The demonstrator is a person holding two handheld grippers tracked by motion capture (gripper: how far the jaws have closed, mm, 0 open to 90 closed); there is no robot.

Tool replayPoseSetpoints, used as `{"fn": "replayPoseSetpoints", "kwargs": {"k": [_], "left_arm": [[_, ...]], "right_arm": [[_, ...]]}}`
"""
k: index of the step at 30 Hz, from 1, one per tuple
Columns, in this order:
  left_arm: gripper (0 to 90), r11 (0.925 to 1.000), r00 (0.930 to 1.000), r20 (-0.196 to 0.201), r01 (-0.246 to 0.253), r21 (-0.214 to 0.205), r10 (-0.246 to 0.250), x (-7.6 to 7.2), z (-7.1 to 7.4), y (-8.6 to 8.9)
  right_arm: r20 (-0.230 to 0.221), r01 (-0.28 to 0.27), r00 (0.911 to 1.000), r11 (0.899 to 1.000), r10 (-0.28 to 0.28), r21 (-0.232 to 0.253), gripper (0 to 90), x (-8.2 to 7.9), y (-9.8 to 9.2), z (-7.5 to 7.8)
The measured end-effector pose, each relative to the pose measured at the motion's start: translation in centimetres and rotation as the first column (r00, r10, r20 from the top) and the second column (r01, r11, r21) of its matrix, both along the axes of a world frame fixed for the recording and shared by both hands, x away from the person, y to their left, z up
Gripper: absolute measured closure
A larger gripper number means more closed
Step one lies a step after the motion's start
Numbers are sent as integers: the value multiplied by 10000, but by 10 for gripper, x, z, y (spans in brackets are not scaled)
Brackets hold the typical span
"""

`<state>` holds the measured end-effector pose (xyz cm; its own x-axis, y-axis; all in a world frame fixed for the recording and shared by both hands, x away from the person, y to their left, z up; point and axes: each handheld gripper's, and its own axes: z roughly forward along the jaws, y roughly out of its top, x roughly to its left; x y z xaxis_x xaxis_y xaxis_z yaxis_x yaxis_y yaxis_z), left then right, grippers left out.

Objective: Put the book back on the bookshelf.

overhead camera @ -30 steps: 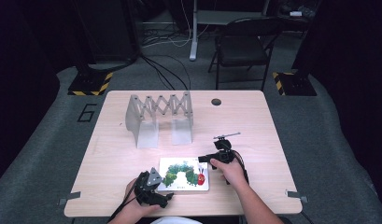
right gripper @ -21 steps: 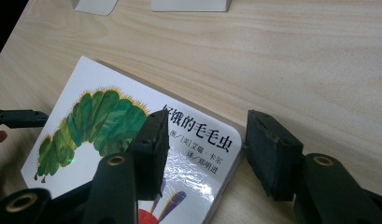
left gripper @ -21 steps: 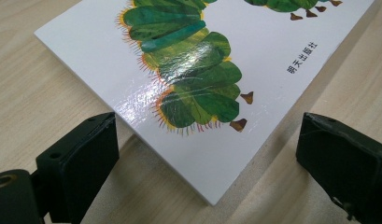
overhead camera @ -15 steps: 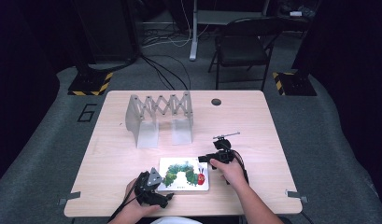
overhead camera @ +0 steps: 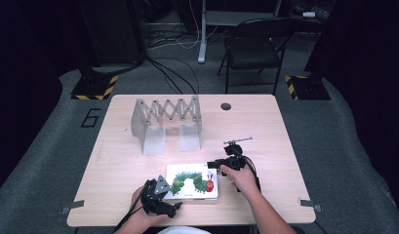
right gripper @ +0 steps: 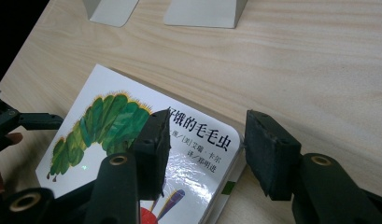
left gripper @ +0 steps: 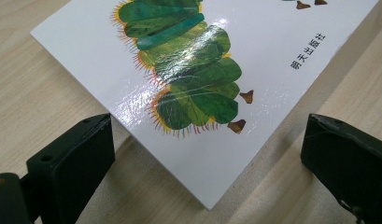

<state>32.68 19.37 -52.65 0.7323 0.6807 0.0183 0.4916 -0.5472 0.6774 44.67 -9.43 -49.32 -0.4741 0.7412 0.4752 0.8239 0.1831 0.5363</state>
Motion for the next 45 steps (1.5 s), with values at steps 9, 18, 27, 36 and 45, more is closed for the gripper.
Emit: {"fn": "replayPoseSetpoints", "kwargs": {"k": [9, 18, 27, 36, 45], "left_arm": [[19, 9992, 9992, 5, -387, -56, 387, -1, 0, -3], [19, 9944, 9944, -172, -1039, 202, 1043, -4, 2, -7], [18, 9915, 9918, -178, -1261, 320, 1267, -3, 3, -6], [17, 9922, 9926, -128, -1205, 312, 1209, -3, 3, -5], [60, 9941, 9936, 931, -710, 821, 633, -9, 5, -10]], "right_arm": [[158, 32, 9999, 9992, -39, 404, 511, -5, -3, 8], [265, -12, 9996, 9982, -4, 605, 513, -9, -1, 14], [364, -72, 9993, 9965, 42, 833, 514, -14, 1, 20], [350, -99, 9994, 9966, 71, 815, 518, -13, 1, 19], [386, -79, 9992, 9964, 47, 840, 521, -13, 1, 19]]}}
